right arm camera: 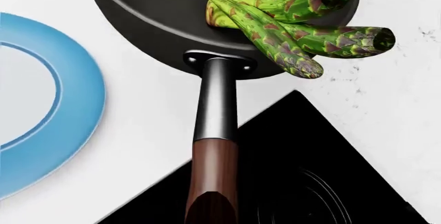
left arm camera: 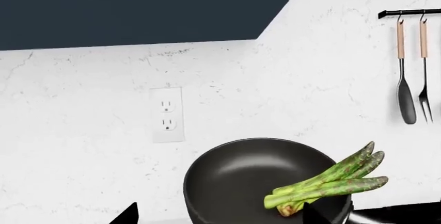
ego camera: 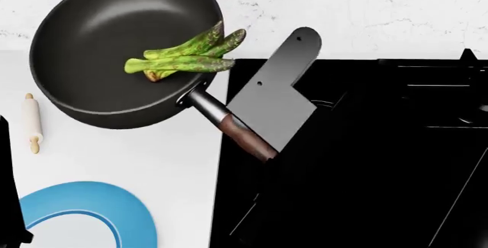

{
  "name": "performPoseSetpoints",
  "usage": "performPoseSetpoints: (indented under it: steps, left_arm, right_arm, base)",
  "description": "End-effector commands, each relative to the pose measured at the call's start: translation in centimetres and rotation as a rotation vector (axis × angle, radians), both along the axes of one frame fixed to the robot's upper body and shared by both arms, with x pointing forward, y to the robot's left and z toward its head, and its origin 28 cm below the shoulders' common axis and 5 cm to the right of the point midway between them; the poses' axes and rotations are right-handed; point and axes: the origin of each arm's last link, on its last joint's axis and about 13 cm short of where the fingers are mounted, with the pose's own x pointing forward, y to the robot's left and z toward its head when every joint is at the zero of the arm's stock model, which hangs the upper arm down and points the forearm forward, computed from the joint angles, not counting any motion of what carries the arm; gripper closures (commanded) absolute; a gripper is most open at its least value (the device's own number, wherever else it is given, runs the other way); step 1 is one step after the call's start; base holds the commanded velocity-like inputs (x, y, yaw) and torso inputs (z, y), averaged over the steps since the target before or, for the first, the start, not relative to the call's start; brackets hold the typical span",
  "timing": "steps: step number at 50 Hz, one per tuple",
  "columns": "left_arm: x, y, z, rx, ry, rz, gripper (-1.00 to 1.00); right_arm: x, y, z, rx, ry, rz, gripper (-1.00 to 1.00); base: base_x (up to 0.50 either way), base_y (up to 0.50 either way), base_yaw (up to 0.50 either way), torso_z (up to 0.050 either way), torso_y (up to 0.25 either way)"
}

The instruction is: Pick up the pan and dump the vegetables in it onto the plate. Then return the pan to the stove.

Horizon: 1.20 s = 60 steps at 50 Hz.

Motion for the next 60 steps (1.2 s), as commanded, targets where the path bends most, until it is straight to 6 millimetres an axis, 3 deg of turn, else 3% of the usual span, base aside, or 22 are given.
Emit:
performPoseSetpoints:
  steps: [1,20,43,60]
  left_arm:
    - [0.2,-0.4,0.9,-0.032,-0.044,-0.05,-1.0]
    - [0.1,-0.3,0.6,-0.037,-0.037,-0.041,-1.0]
    - [-0.1,-0.3,0.7,-0.037,-0.035,-0.037,-1.0]
    - [0.1,-0.4,0.8,-0.036,-0.036,-0.039,-1.0]
  right_arm:
    - [-0.2,0.8,-0.1,-0.024,-0.152,0.009,1.0]
    - [0.9,0.1,-1.4,-0.204,-0.427,-0.041,1.0]
    - [-0.4,0.0,-2.5,-0.239,-0.502,-0.008,1.0]
    - [-0.4,-0.3,-3.0,-0.309,-0.579,0.003,1.0]
  base:
    - [0.0,0.0,0.0,0.0,0.0]
    - [0.0,0.0,0.0,0.0,0.001]
    - [0.0,0.0,0.0,0.0,0.001]
    - [0.0,0.0,0.0,0.0,0.001]
